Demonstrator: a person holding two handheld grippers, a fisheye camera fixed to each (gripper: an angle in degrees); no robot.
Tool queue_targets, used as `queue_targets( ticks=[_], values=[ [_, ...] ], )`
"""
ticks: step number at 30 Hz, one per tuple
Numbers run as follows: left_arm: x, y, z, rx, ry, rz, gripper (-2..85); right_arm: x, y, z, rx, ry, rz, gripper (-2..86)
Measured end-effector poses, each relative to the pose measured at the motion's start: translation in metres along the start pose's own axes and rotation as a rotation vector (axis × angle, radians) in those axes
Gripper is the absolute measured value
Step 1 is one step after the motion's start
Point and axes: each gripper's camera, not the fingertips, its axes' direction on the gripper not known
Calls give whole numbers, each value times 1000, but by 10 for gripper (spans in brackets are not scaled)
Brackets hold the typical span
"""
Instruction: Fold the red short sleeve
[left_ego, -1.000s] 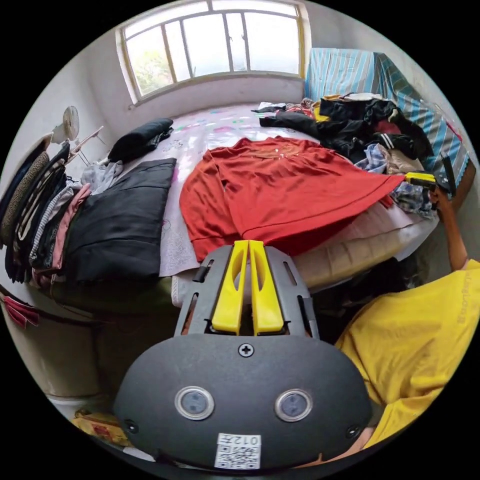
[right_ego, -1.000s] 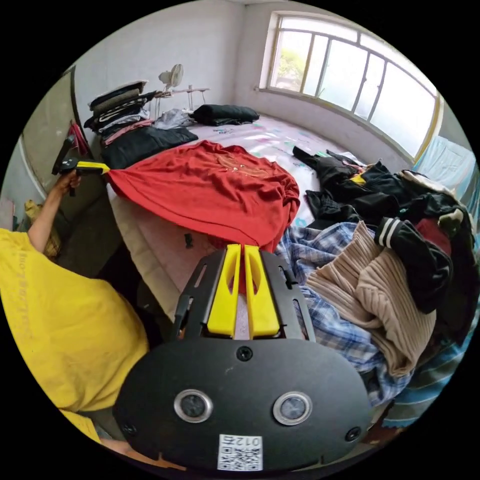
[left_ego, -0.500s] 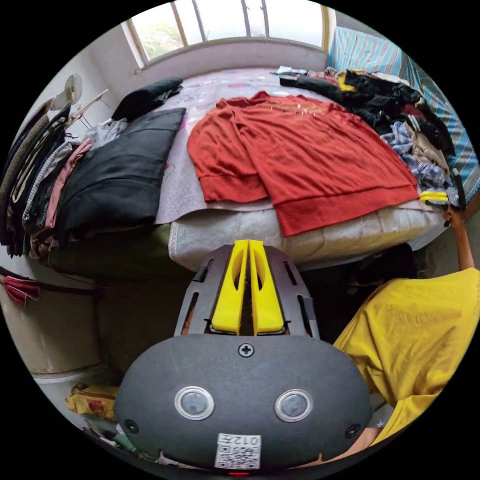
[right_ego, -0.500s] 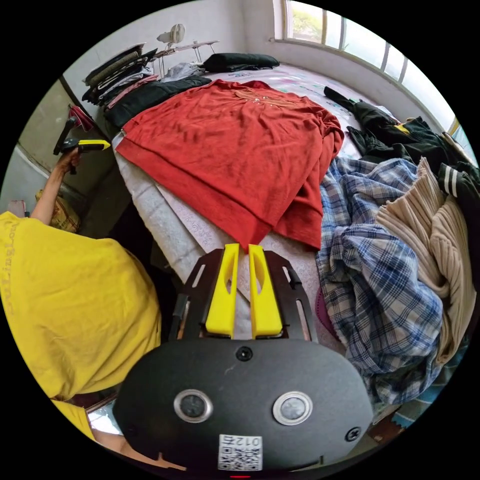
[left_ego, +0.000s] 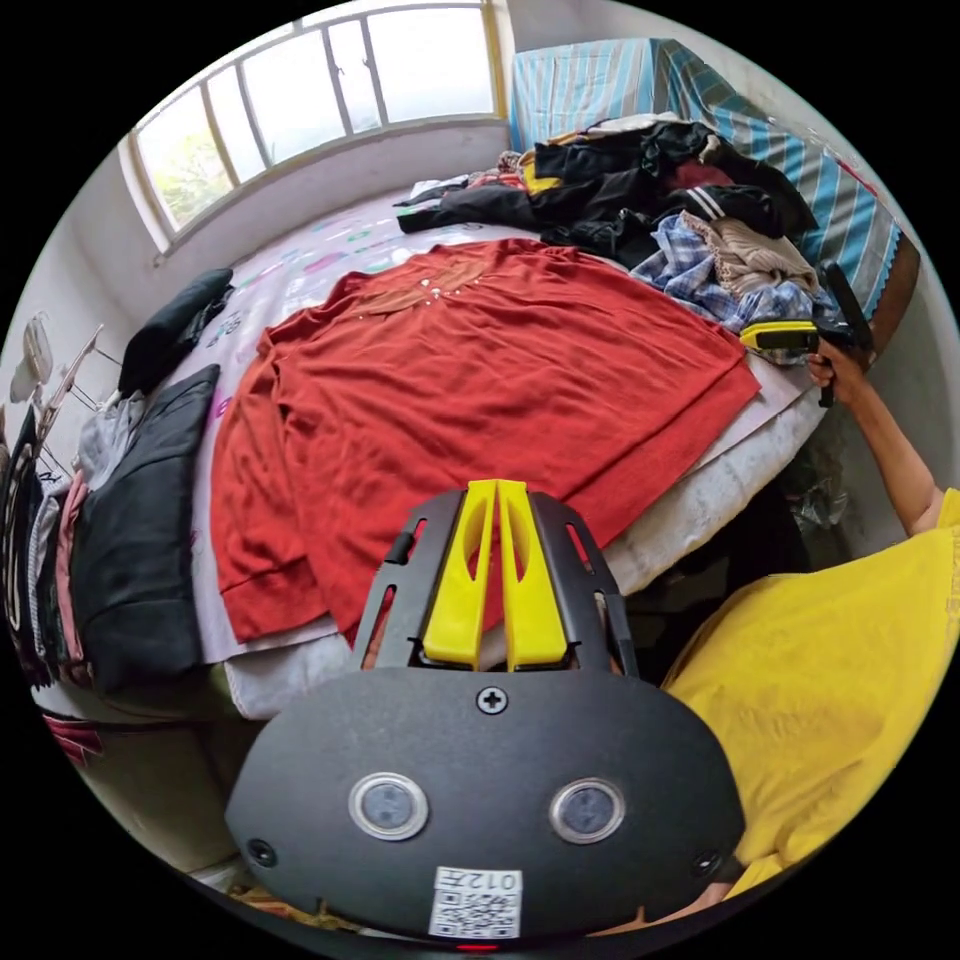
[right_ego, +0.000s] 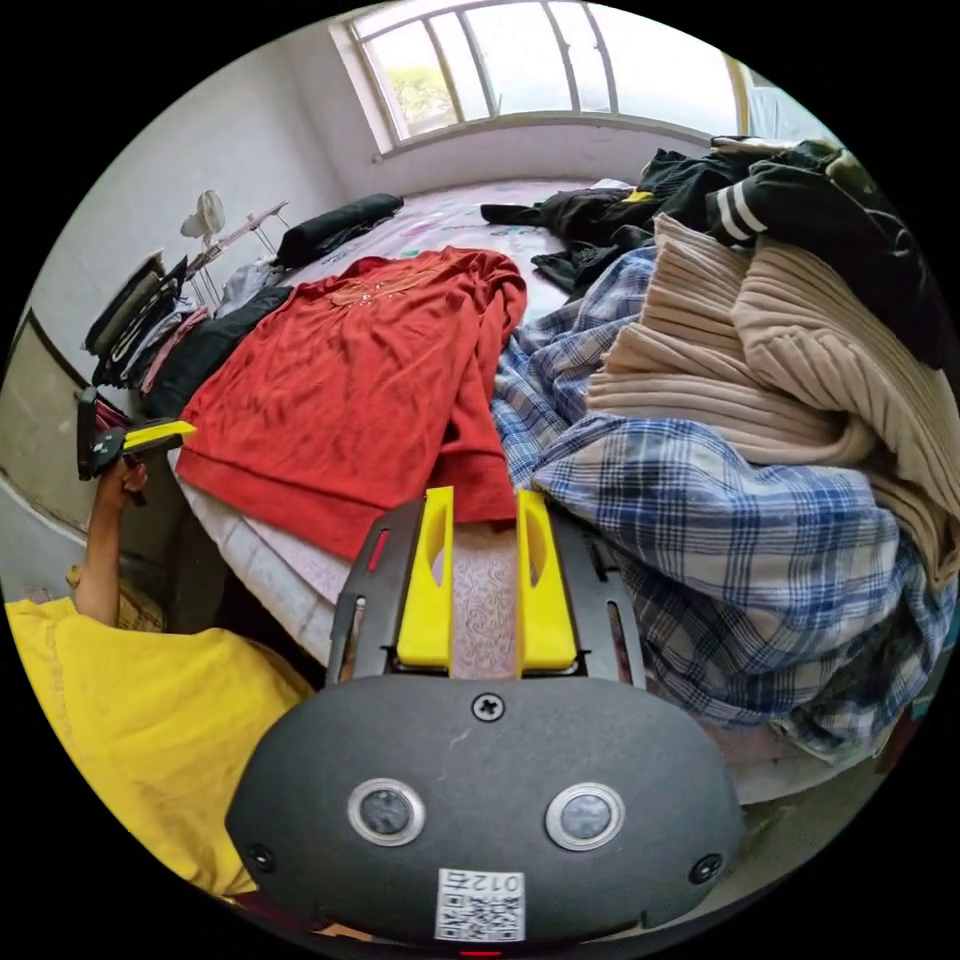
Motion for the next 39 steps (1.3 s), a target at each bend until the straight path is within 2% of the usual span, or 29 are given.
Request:
queue_targets(
  ticks=[3, 5, 10, 14, 16, 23, 28, 32, 34, 37, 39],
  values=[
    [3, -13, 25, -59, 11, -20, -1, -12, -5, 10, -47, 62, -21, 57],
    [2, -16, 39, -86, 45, -37, -1, -21, -6, 1, -13, 94, -42, 44],
    [4, -18, 58, -123, 35, -35, -1, -24, -32, -53, 80, 94, -74, 33],
    [4, -22, 68, -125, 47, -37, -1, -1, -89, -112, 148, 136, -57, 28],
    [5, -24, 72, -127, 46, -34, -1, 5, -121, -136, 158, 191, -80, 26],
    [6, -31, 91, -128, 67, -40, 2, -22, -247, -213, 163, 625, -224, 23],
    [2, -31, 105, -113, 96, -58, 3, -78, -271, -236, 369, 728, -397, 22],
    [-2, -29, 117, -99, 128, -72, 3, -60, -280, -180, 94, 971, -386, 19],
    [-7, -28, 117, -89, 117, -92, 3, -37, -269, -164, 43, 1048, -340, 19],
    [-35, -12, 94, 38, 62, -212, 5, 12, -243, -148, -54, 1039, -197, 19],
    [-60, 3, 81, 90, -19, -309, 7, 52, -217, -149, -78, 935, -55, 19]
  ],
)
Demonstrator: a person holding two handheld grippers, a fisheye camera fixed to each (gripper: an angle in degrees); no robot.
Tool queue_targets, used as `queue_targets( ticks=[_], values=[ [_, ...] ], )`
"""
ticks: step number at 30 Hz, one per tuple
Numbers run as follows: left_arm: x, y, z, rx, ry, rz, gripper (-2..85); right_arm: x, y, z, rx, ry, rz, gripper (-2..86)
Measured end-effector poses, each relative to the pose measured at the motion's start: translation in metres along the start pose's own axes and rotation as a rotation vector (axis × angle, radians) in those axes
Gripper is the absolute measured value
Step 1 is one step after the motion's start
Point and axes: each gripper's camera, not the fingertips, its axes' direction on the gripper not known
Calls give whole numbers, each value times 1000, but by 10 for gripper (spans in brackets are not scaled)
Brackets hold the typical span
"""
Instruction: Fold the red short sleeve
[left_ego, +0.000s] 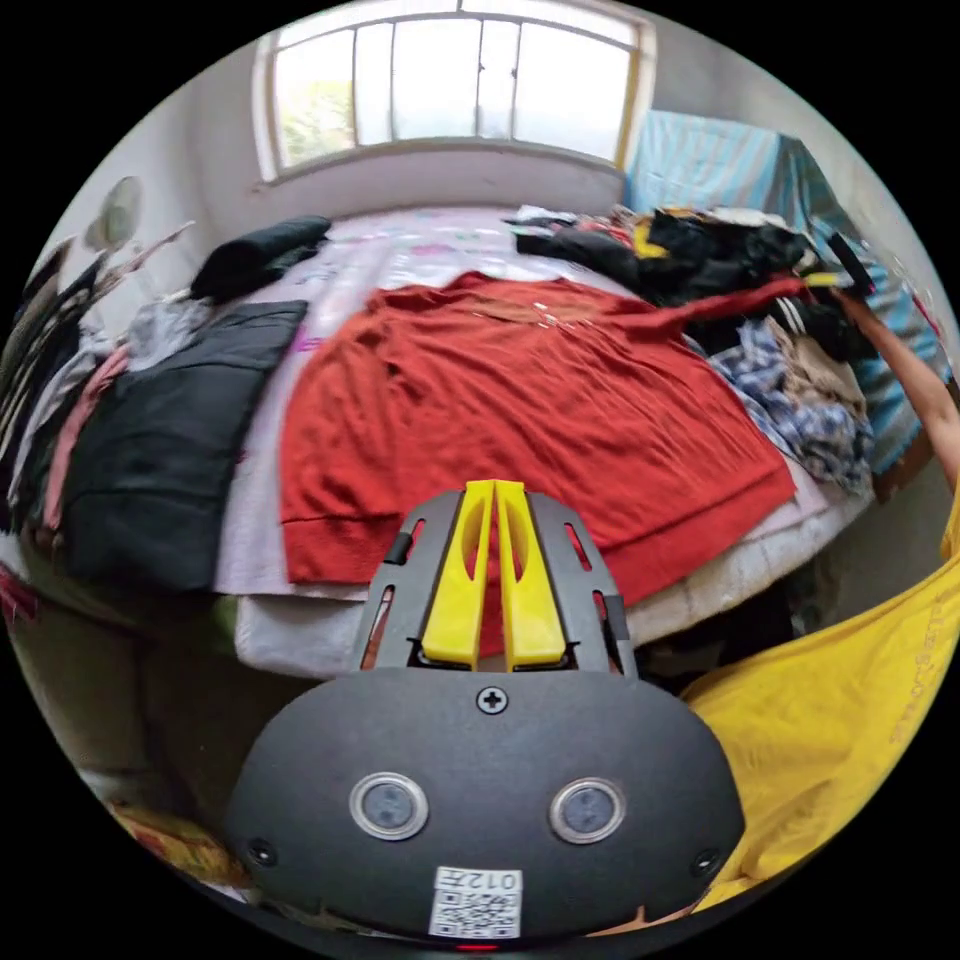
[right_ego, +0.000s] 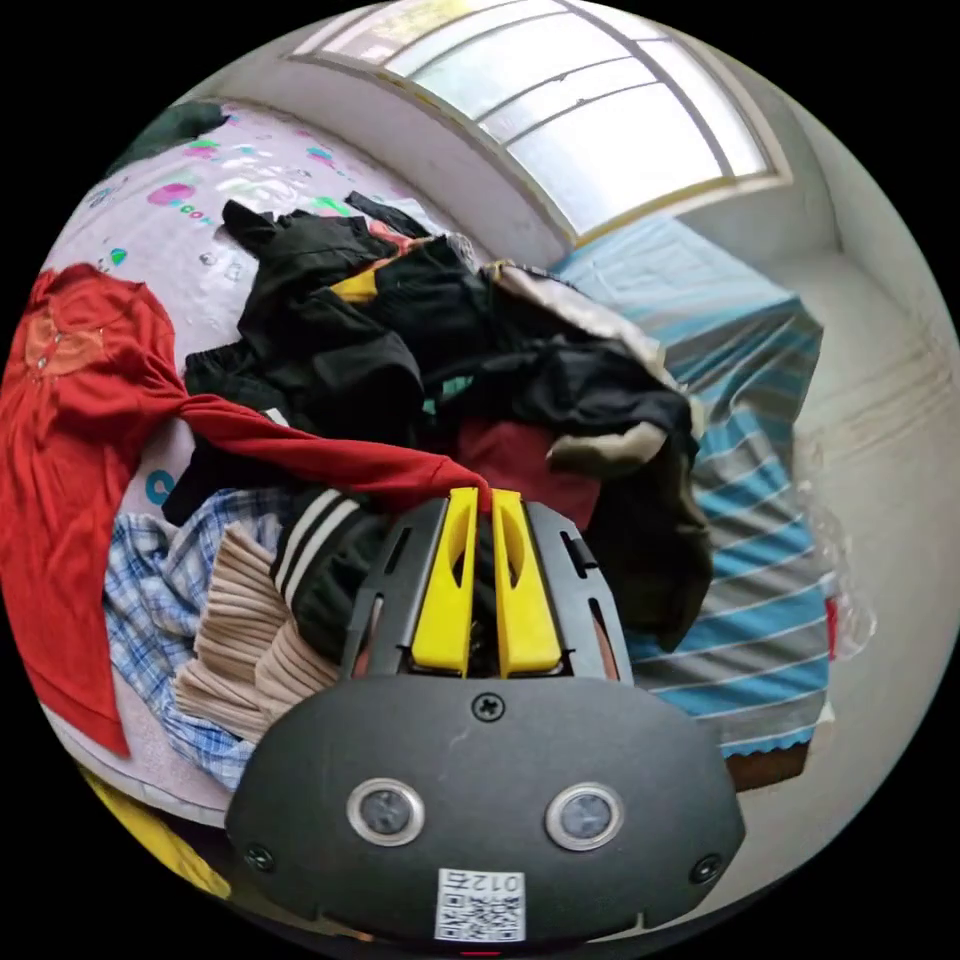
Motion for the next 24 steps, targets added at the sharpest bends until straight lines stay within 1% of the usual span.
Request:
queue_targets(
  ticks=[1, 2, 3, 5, 6, 8, 10, 12, 14, 16, 18, 19, 21, 22, 24],
  values=[
    [-16, 3, -4, 16, -80, -39, 9, 7, 7, 6, -7, -39, 33, 19],
    [-27, 3, -3, -1, -157, -46, 14, 21, 23, 15, -1, -125, 109, 18],
    [-31, 3, -1, -15, -191, -35, 16, 36, 40, 23, 14, -217, 190, 16],
    [-41, -3, 18, -96, -277, 37, 31, 57, 65, 34, 40, -337, 306, 12],
    [-41, -5, 25, -130, -285, 62, 34, 70, 82, 38, 71, -399, 371, 9],
    [-38, -11, 55, -242, -333, 187, 48, 88, 105, 45, 97, -482, 454, 5],
    [-30, -13, 75, -288, -347, 287, 51, 104, 123, 51, 110, -578, 508, 5],
    [-22, -13, 98, -347, -364, 374, 46, 122, 144, 50, 183, -716, 553, 8],
    [-17, -15, 116, -360, -393, 444, 27, 130, 158, 43, 262, -758, 601, 8],
    [-22, -18, 130, -391, -393, 446, 16, 131, 170, 28, 361, -769, 623, 8],
    [-35, -22, 140, -407, -378, 413, 9, 111, 173, -3, 490, -790, 545, 8],
    [-49, -27, 141, -403, -345, 367, 7, 101, 171, -11, 512, -799, 503, 8],
    [-76, -35, 132, -358, -299, 272, 5, 50, 155, -49, 573, -852, 271, 9],
    [-97, -40, 121, -310, -245, 203, 4, 33, 150, -58, 584, -868, 208, 10],
    [-132, -46, 101, -221, -124, 91, 4, -41, 132, -97, 621, -933, -38, 13]
  ],
)
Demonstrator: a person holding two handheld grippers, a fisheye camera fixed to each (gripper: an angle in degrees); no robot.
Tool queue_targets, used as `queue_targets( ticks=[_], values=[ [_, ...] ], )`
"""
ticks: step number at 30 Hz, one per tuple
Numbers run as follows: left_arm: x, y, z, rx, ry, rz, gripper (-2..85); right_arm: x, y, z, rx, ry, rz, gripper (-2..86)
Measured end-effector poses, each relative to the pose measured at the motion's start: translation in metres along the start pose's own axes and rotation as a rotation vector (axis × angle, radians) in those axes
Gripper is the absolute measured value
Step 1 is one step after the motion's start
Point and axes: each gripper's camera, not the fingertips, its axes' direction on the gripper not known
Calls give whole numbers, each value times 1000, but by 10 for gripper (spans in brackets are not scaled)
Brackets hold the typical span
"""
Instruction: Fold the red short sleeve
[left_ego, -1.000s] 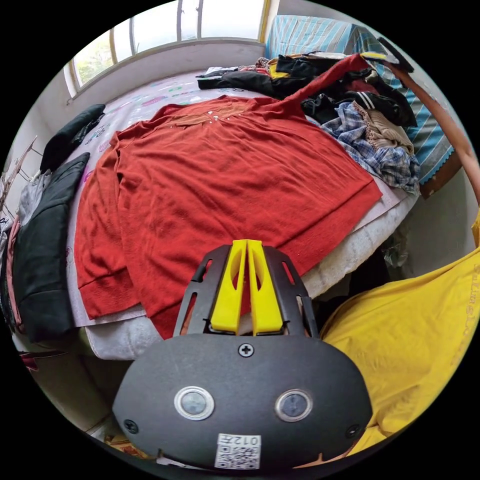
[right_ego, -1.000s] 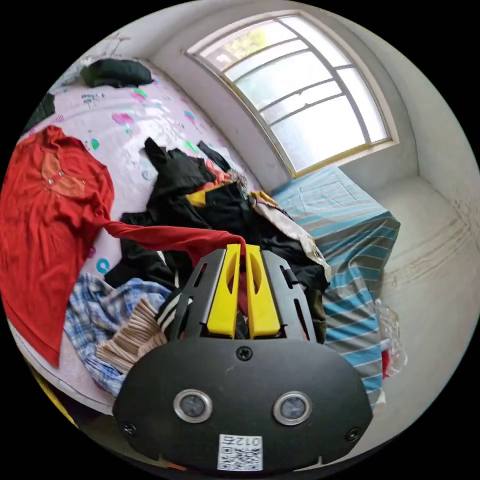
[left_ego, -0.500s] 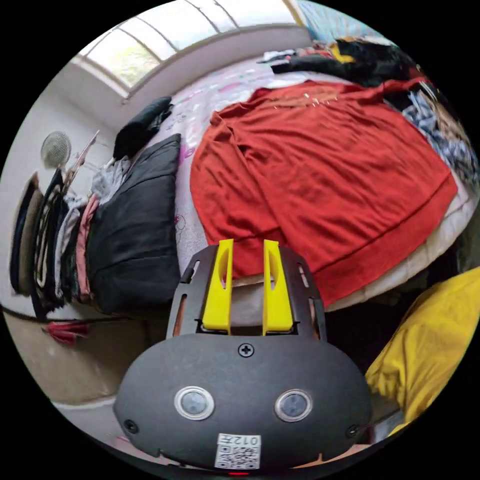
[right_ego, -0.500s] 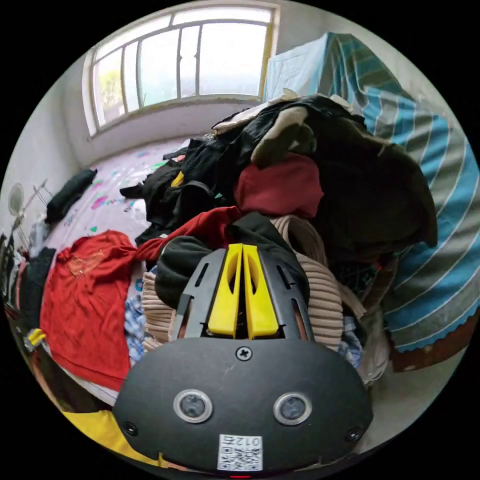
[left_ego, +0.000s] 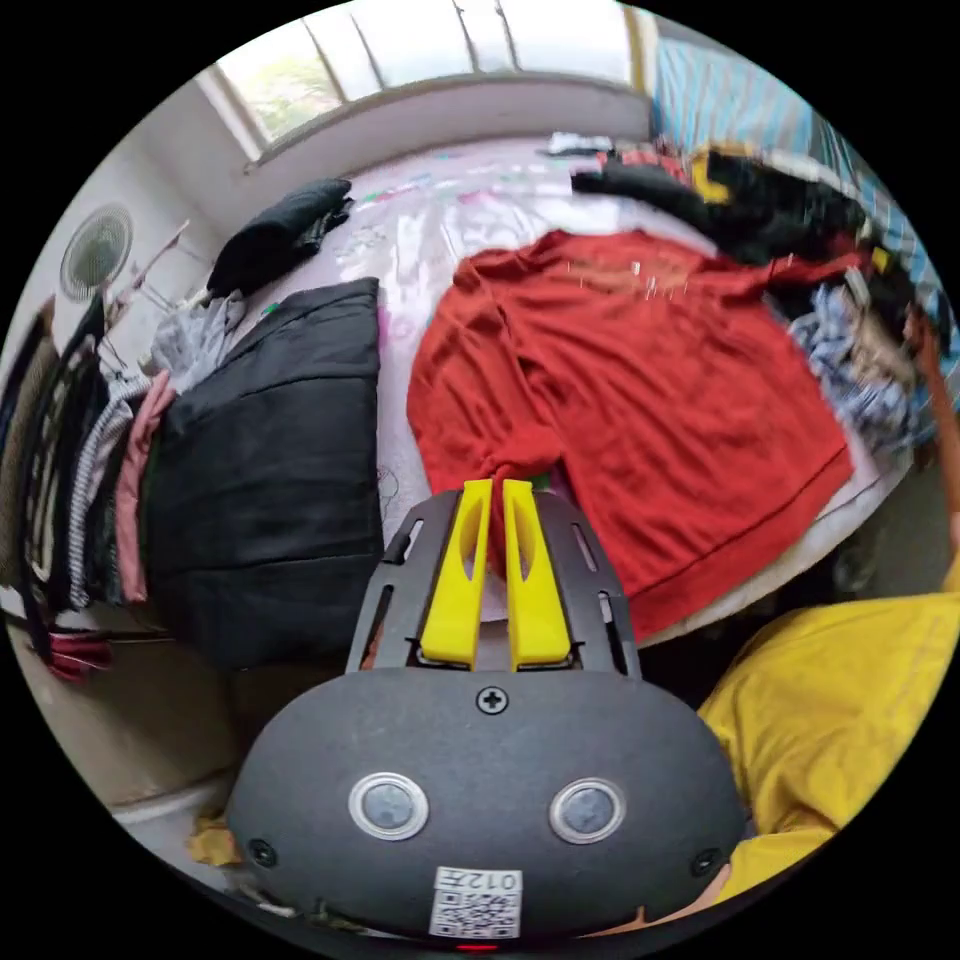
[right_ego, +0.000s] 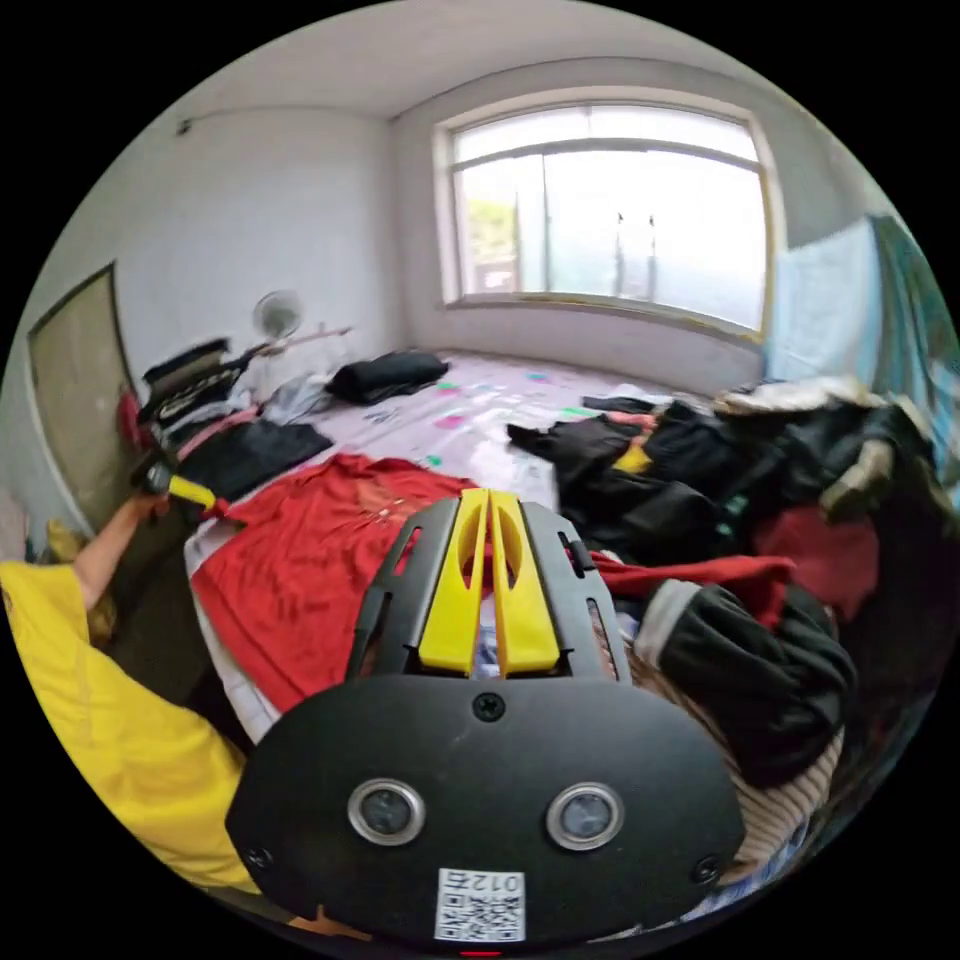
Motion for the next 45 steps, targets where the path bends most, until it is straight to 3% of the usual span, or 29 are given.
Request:
queue_targets(
  ticks=[5, 10, 14, 20, 24, 29, 31, 35, 45],
  values=[
    [-87, 10, -20, 252, 501, -161, 5, -144, -29, 105, -59, -215, -294, 28],
    [-110, 8, 1, 323, 661, -203, 6, -262, -64, 185, -77, -470, -359, 64],
    [-109, 4, 35, 357, 773, -224, 6, -304, -84, 226, -109, -661, -240, 108],
    [-98, -14, 83, 347, 869, -197, 7, -277, -97, 253, -108, -709, -83, 116],
    [-91, -28, 94, 383, 910, -171, 7, -231, -107, 257, -64, -724, -38, 53],
    [-109, -8, 71, 704, 956, -211, 4, -151, -132, 260, -7, -691, 134, 26],
    [-105, 4, 73, 733, 904, -215, 4, -121, -150, 263, 12, -719, 199, 22],
    [-71, 26, 125, 646, 825, -237, 4, -76, -197, 279, 7, -766, 291, 18],
    [35, 7, 319, 389, 828, -432, 3, -94, -282, 308, 5, -641, 32, 16]
  ],
)
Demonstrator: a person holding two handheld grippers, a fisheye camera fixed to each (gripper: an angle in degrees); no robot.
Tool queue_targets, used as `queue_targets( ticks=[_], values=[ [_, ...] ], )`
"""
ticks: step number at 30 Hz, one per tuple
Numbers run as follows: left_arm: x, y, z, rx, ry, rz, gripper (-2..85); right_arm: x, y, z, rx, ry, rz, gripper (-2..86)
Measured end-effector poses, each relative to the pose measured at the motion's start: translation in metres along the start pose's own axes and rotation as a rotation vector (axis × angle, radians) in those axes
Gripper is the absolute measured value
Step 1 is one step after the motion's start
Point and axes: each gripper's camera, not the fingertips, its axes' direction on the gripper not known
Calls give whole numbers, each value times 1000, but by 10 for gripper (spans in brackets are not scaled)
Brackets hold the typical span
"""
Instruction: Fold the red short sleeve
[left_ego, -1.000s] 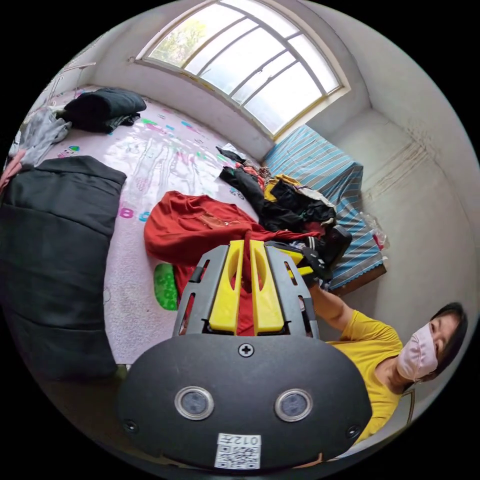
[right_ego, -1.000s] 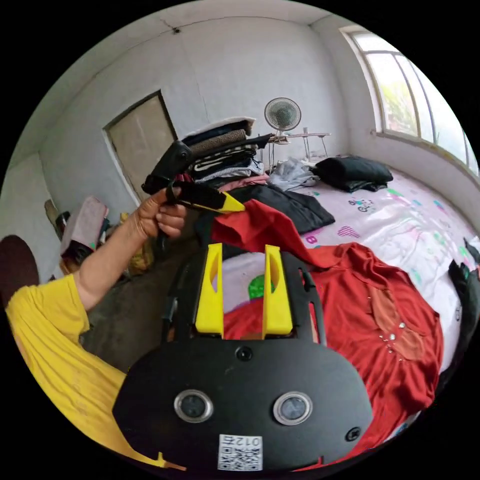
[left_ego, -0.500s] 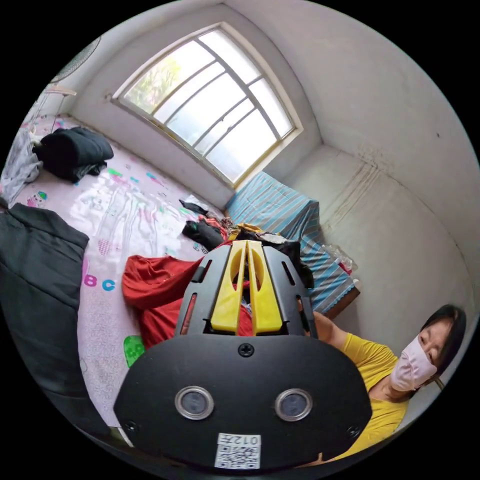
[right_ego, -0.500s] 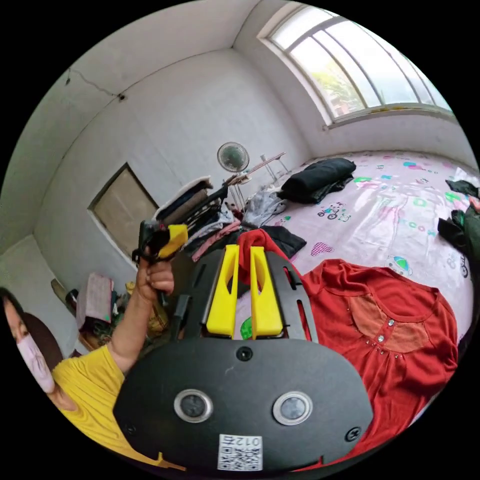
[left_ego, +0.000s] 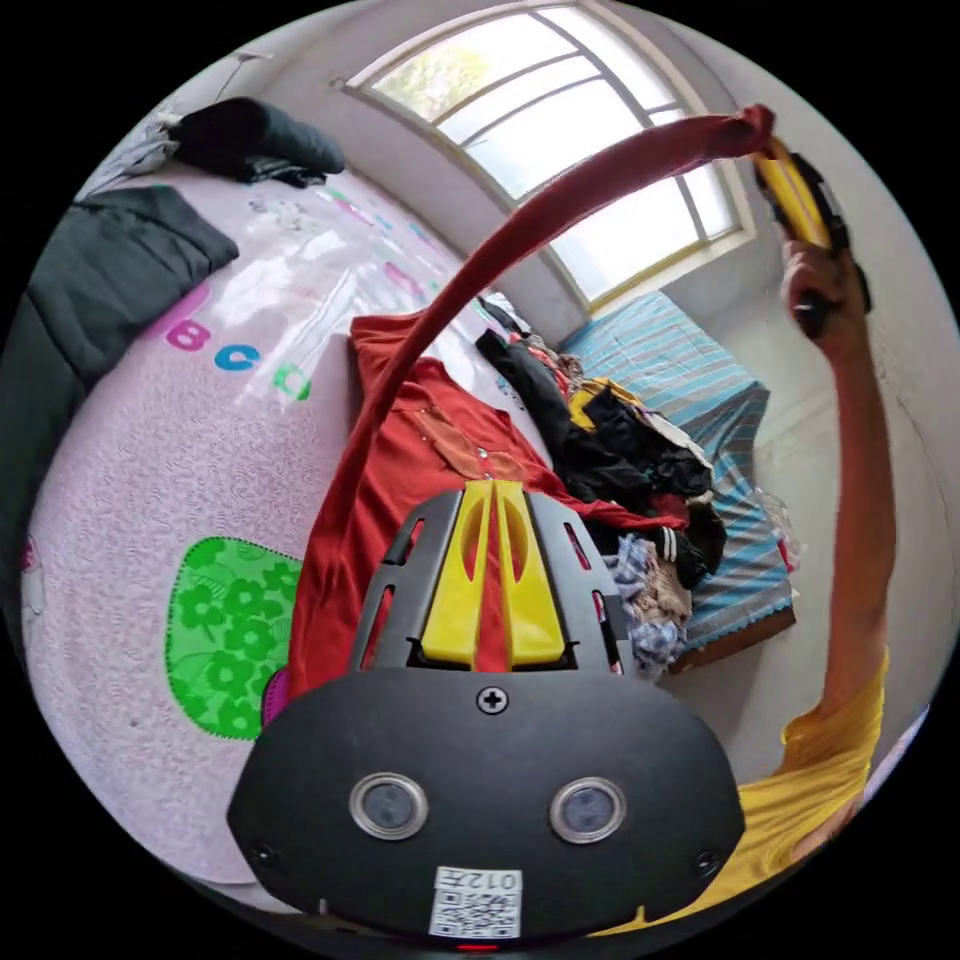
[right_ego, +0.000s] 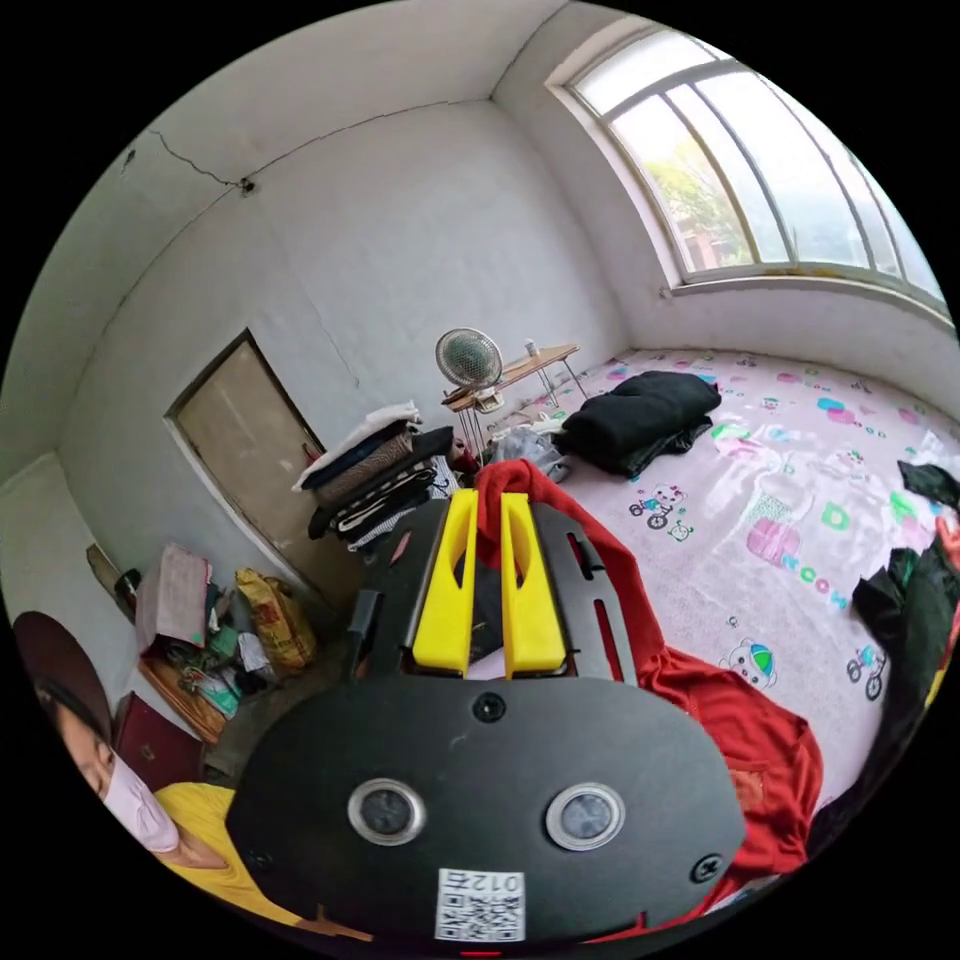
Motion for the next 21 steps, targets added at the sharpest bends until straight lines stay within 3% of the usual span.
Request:
queue_targets(
  ticks=[10, 21],
  values=[
    [-3, 3, 97, 237, -236, -181, 2, 73, 15, 15, -108, 43, -22, 14],
    [-26, 56, 118, 167, -232, -243, 2, 198, 77, -18, -155, 9, -80, 12]
  ],
)
